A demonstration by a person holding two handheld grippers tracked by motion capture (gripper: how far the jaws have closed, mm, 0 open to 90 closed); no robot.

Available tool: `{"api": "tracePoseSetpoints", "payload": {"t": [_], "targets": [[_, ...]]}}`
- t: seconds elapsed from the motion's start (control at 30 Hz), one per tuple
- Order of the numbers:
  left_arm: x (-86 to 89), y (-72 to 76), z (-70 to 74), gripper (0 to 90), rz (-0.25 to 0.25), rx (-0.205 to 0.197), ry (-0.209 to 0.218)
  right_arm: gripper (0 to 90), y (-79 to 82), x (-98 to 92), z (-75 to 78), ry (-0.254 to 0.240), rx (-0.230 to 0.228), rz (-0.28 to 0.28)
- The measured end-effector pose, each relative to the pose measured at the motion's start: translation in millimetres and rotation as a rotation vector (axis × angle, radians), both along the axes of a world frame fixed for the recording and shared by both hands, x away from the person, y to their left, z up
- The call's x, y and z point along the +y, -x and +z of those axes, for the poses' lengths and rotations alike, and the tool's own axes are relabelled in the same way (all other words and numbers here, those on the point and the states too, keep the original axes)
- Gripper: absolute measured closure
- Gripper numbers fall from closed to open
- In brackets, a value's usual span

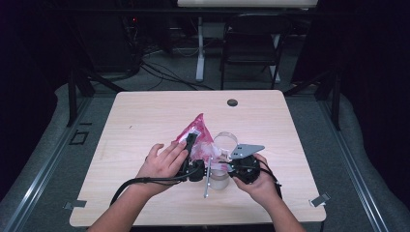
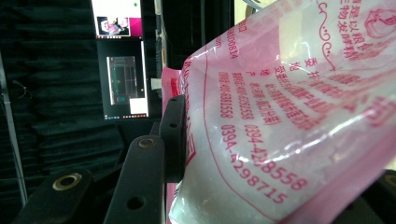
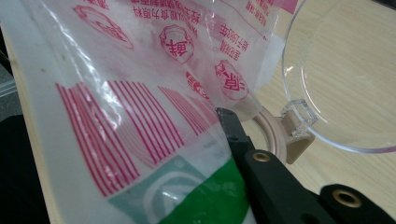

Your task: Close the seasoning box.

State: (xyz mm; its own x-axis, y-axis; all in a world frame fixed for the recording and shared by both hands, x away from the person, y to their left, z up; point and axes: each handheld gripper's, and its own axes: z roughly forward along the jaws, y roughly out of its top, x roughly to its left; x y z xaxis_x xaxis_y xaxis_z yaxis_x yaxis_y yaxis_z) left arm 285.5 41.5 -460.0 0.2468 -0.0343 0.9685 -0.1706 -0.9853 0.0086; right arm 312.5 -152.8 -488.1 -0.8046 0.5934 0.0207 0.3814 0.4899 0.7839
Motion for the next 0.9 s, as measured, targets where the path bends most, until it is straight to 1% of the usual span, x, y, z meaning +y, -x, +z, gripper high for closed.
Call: {"api": "tracePoseSetpoints", "payload": {"t": [0.1,0.13,0.17,0.43,0.53,0.63,0.7,0.73,0.77,0.83,0.9], "targets": [[-0.2,0.0,0.0,65.6,0.001,-0.001,-0.004,90.0,0.1,0.0,0.1,0.004,0.000,0.001],[-0.1,-0.9,-0.5,65.5,-0.012,-0.010,-0.004,90.0,0.1,0.0,0.0,0.006,-0.001,0.000],[-0.4,-0.3,-0.3,65.4,-0.001,-0.004,-0.007,90.0,0.1,0.1,-0.1,0.005,-0.002,-0.002],[-0.6,-0.5,0.3,64.5,-0.002,-0.007,-0.009,90.0,0.1,0.0,0.1,0.006,-0.001,0.000],[-0.9,-0.1,-1.2,64.3,-0.003,-0.007,-0.001,90.0,0.2,-0.2,0.4,0.006,-0.004,-0.002],[-1.7,-0.1,-1.4,64.3,-0.003,-0.012,-0.012,90.0,0.0,-0.6,0.3,0.002,-0.005,-0.003],[-1.7,-0.3,-1.6,64.3,-0.001,-0.010,-0.004,90.0,0.2,-0.6,0.5,0.003,-0.006,-0.003],[-1.5,-0.4,-2.1,64.3,0.003,0.000,0.003,90.0,0.1,-0.7,0.7,0.003,-0.005,-0.002],[-1.5,-0.5,-1.4,64.3,0.001,-0.010,-0.004,90.0,0.1,-0.8,0.8,0.001,-0.005,-0.002],[-0.8,-0.8,-1.8,64.3,0.003,-0.003,0.005,90.0,0.3,-1.0,1.1,0.002,-0.007,-0.003],[-0.4,-1.1,-1.1,64.3,0.004,-0.004,-0.002,90.0,0.6,-0.9,1.5,0.002,-0.012,-0.004]]}}
